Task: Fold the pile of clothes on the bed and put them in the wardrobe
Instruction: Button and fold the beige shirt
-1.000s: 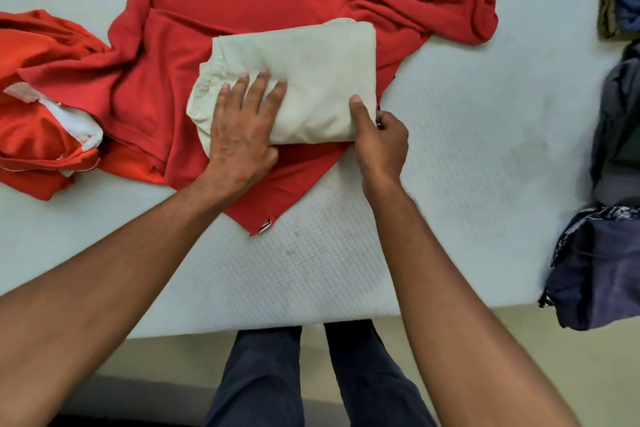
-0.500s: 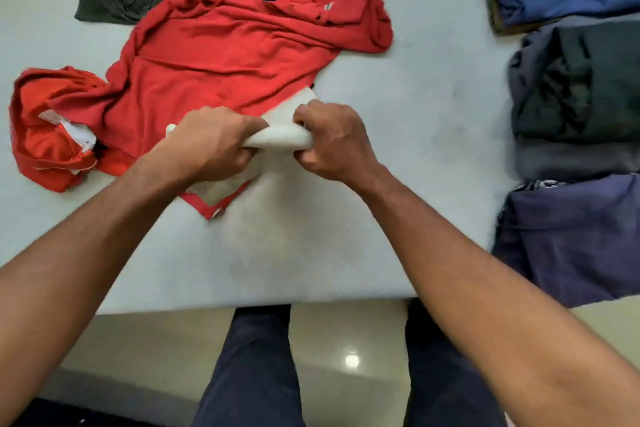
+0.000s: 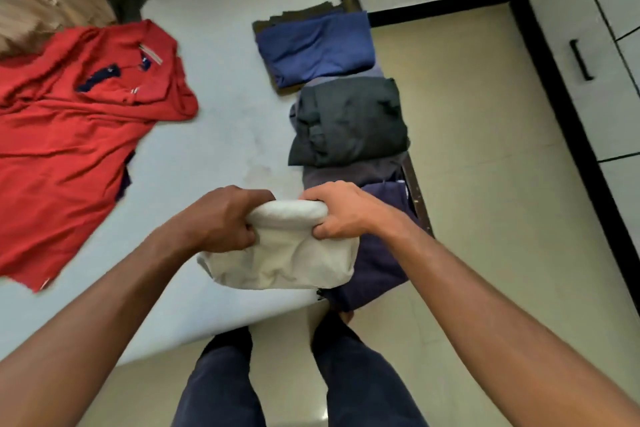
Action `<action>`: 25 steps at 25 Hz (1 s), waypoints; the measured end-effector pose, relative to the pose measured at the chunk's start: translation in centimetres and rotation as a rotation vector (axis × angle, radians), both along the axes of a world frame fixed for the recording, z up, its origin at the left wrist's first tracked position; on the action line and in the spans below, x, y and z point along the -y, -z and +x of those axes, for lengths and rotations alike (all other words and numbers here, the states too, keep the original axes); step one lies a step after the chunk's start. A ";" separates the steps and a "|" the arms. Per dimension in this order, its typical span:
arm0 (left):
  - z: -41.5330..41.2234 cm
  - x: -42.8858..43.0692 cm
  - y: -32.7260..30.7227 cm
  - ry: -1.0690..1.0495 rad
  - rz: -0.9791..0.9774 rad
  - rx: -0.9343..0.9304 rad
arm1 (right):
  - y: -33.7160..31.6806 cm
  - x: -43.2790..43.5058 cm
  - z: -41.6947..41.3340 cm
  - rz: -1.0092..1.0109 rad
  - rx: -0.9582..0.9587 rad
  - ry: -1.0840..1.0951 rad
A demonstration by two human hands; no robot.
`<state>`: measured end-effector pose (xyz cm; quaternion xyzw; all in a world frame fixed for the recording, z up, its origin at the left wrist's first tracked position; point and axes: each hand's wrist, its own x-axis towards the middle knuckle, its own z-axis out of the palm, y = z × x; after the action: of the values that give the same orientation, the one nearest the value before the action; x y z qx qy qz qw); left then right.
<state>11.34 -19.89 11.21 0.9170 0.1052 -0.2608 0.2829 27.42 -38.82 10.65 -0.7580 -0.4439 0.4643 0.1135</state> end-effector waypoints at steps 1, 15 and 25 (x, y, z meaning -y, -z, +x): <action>1.7 0.1 -0.4 -0.058 -0.065 -0.005 | -0.9 0.3 2.0 -0.039 -0.007 -0.005; 18.9 -5.6 -1.1 -0.135 0.331 0.857 | -3.6 -5.3 19.7 0.449 0.618 0.169; 16.7 3.8 14.4 -0.129 0.271 0.394 | 13.1 4.1 13.0 0.194 0.726 0.231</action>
<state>28.00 -23.65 -3.16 0.9712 0.1402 -0.0417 0.1882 40.45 -42.96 -2.45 -0.9037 -0.4086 0.1062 0.0717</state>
